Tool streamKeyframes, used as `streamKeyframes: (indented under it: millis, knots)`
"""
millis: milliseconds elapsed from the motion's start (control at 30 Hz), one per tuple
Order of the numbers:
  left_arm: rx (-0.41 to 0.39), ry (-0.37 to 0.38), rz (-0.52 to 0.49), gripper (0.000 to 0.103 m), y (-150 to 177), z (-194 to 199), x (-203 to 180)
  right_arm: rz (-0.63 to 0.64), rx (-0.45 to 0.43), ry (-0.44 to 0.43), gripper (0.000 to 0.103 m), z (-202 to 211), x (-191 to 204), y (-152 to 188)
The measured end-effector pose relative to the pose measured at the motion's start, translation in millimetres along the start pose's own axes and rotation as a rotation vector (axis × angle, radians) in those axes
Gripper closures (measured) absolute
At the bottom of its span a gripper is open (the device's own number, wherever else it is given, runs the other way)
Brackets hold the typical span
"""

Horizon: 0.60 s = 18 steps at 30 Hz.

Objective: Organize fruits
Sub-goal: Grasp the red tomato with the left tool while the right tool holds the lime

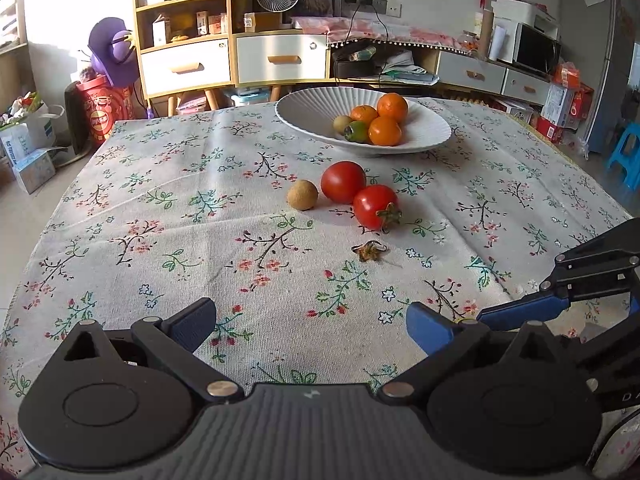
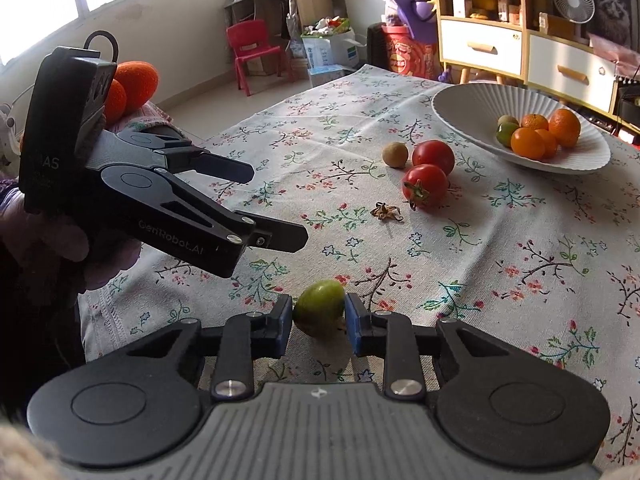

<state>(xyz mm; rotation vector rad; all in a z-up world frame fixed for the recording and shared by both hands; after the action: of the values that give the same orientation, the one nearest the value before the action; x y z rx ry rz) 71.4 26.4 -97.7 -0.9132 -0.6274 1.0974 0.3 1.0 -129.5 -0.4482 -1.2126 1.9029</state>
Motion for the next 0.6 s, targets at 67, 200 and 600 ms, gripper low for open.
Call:
streamKeyframes:
  millis: [67, 200, 600]
  knots:
    - [-0.014, 0.003, 0.005, 0.001, -2.9, -1.0, -1.7, 0.0, -0.009, 0.01, 0.078, 2.7, -1.9, -2.4]
    - [-0.028, 0.024, 0.02, 0.005, -8.0, -5.2, -7.6, -0.01, -0.023, 0.05, 0.078, 7.2, -13.7, -7.7]
    - [-0.02, 0.085, 0.06, 0.03, -21.4, -32.9, -39.3, -0.107, -0.057, 0.187, 0.079, 16.4, -67.4, -21.4]
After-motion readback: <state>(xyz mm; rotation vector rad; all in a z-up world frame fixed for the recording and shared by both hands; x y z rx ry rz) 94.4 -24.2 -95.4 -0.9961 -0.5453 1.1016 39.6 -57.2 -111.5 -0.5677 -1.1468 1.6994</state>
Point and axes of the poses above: each gripper's, at about its wrist camera, not at the fingertips, and z roughly against the way its jaws point, x to its left, y to its underside, the point moved 10 cm from there along -z, roughly the way its jaws point, and after that the axes turned 12 degrees about -x, right-handed, at the moved point
